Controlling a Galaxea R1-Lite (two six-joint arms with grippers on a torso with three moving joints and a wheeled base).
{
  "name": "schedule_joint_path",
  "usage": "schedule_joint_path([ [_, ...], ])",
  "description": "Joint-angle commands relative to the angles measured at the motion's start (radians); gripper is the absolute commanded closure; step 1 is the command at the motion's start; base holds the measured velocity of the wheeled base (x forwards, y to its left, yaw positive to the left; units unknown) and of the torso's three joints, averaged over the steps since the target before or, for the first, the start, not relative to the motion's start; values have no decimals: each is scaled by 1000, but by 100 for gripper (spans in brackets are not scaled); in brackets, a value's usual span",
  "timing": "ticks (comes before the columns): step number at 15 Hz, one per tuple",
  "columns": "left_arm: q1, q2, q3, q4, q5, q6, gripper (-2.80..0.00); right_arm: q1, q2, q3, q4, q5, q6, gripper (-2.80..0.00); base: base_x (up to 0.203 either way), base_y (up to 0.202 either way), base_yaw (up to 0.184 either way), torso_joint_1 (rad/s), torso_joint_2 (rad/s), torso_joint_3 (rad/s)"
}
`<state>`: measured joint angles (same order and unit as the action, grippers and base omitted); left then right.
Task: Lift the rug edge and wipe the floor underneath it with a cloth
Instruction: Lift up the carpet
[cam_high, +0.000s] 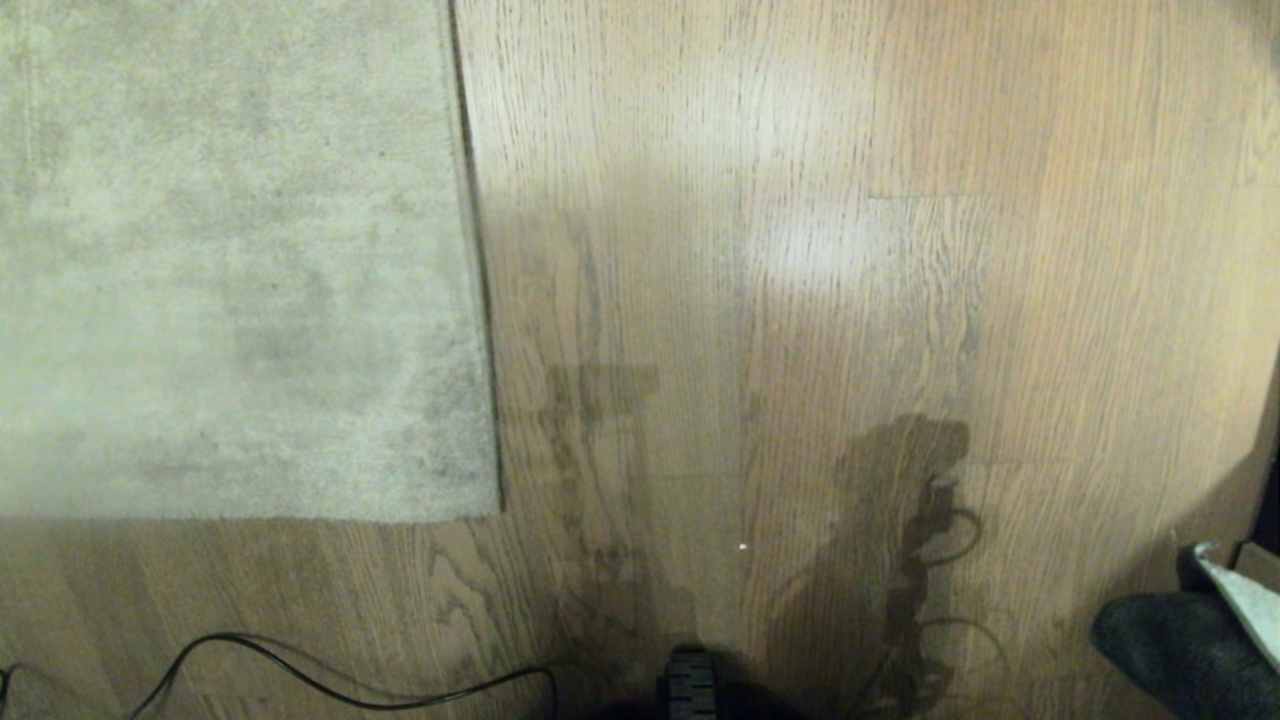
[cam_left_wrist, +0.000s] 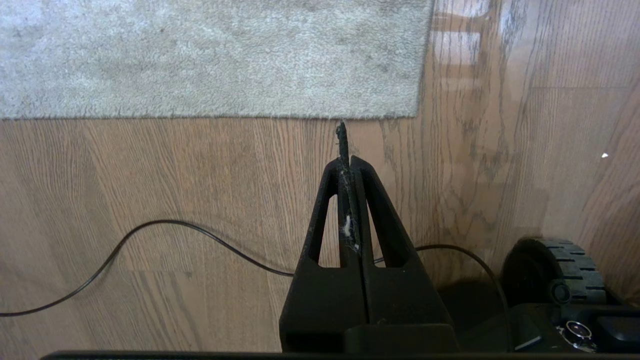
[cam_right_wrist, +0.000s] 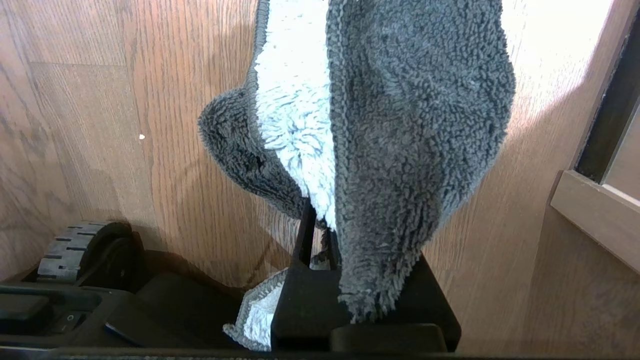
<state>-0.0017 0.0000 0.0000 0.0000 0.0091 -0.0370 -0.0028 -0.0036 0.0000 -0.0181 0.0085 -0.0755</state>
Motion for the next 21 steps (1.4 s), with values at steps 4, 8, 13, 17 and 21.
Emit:
schedule_joint_path([
  [4, 0, 2, 0, 0, 0, -1, 0, 0, 4, 0, 0, 1, -1, 0, 0, 0, 0, 0, 0, 0],
  [8, 0, 2, 0, 0, 0, -1, 0, 0, 4, 0, 0, 1, -1, 0, 0, 0, 0, 0, 0, 0],
  [13, 0, 2, 0, 0, 0, -1, 0, 0, 4, 0, 0, 1, -1, 0, 0, 0, 0, 0, 0, 0],
  [17, 0, 2, 0, 0, 0, -1, 0, 0, 4, 0, 0, 1, -1, 0, 0, 0, 0, 0, 0, 0],
  [21, 0, 2, 0, 2, 0, 2, 0, 1, 4, 0, 0, 1, -1, 0, 0, 0, 0, 0, 0, 0],
])
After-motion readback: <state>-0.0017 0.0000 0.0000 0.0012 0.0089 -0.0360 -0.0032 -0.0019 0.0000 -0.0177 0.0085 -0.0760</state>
